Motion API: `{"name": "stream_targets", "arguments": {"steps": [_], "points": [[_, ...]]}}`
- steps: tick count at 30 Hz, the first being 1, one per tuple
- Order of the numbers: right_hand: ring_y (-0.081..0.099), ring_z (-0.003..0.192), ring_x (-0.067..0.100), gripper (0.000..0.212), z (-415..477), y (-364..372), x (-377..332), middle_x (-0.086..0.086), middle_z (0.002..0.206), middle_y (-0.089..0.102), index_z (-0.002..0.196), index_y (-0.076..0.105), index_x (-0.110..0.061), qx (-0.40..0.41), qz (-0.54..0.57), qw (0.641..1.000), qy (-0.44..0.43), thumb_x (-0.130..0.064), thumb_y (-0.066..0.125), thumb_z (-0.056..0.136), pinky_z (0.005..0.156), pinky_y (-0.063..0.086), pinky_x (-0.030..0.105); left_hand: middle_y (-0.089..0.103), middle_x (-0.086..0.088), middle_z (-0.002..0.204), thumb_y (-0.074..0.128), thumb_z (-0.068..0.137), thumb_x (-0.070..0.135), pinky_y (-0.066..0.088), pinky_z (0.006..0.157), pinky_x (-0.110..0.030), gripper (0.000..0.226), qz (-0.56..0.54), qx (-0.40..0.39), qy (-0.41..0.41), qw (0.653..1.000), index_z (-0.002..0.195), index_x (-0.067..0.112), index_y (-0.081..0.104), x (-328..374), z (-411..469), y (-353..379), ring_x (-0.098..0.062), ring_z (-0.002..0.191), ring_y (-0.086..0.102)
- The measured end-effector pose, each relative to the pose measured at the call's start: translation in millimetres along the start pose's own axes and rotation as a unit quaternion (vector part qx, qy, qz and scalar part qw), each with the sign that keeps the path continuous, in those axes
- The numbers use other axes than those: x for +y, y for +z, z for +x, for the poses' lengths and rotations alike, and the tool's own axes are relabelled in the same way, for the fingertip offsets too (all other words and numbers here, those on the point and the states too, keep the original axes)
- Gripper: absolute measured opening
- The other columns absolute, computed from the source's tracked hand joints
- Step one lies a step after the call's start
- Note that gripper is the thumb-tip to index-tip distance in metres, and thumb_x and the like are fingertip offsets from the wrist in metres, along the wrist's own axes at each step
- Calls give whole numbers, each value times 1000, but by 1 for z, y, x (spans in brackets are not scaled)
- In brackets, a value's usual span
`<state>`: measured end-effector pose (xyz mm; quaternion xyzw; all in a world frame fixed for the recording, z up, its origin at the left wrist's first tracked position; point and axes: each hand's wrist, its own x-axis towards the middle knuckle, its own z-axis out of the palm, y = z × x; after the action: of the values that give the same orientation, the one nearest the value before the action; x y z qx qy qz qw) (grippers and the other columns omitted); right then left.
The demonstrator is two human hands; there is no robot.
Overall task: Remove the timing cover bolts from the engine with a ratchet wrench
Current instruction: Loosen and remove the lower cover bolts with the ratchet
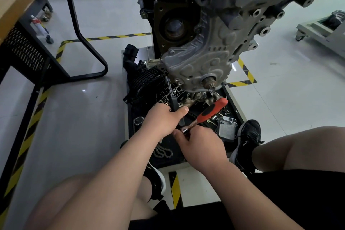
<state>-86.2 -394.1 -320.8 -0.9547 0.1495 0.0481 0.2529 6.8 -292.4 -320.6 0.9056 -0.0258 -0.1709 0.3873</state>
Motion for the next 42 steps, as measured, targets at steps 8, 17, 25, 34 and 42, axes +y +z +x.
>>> {"name": "stream_targets", "arguments": {"steps": [8,17,25,34,42], "points": [[41,40,18,53,-4,-2,4,2,49,43,80,63,-6,-208,644,706,211,-53,43,97,53,42,30,41,13,32,53,87,63,33,41,-21,56,-90,-50,-13,995,53,19,49,4,1,-2,-1,26,39],[34,34,12,56,-9,4,-5,-4,44,35,68,61,-13,-305,825,413,238,-59,38,90,48,45,22,43,13,35,59,81,65,31,43,-22,54,-94,-46,1,995,53,18,51,-5,6,4,0,30,40],[36,39,14,56,-3,-10,4,-2,48,40,76,61,-12,-279,627,702,191,-60,39,96,50,40,25,44,11,37,59,73,68,32,45,-24,54,-128,-17,-26,991,51,19,51,-2,-2,4,-5,31,41],[42,40,0,55,19,-56,22,-19,39,46,47,52,-26,-121,202,965,-115,-55,48,93,46,25,19,42,-2,46,61,82,57,30,44,-23,52,-143,-1,-102,985,53,17,43,30,-12,-2,-16,34,37],[39,44,10,63,34,-53,18,-6,43,35,45,34,-20,-46,47,960,-272,-61,43,92,44,21,27,38,1,36,48,90,61,29,44,-21,56,-20,-20,-162,986,59,14,44,41,-23,-23,-16,31,35]]}}
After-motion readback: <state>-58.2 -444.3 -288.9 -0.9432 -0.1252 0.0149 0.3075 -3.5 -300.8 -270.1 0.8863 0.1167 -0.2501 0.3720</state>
